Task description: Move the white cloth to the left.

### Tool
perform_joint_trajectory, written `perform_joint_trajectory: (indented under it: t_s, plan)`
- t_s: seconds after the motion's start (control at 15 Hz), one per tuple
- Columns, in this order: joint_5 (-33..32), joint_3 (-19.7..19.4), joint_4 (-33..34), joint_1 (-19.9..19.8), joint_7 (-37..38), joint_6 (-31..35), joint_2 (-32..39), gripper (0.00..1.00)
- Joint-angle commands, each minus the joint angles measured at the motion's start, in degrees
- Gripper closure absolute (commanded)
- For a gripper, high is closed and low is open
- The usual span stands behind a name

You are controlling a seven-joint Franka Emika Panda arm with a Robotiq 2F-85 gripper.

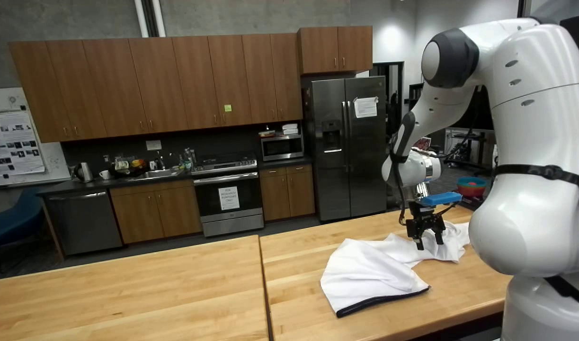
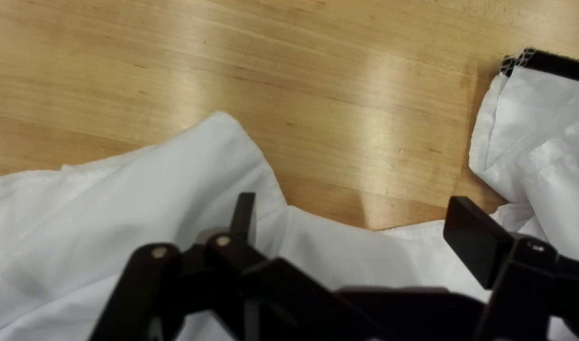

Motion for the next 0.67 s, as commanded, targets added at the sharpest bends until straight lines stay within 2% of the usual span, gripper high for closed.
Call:
perform_joint_trajectory:
  t_s: [0.0, 0.6]
  plan:
    - [-1.15, 0.22, 2.08, -0.97, 1.59, -0.31, 1.68, 0.00]
    - [-1.71, -0.75, 4.41, -2.99, 3.63, 0.50, 1.85, 0.00]
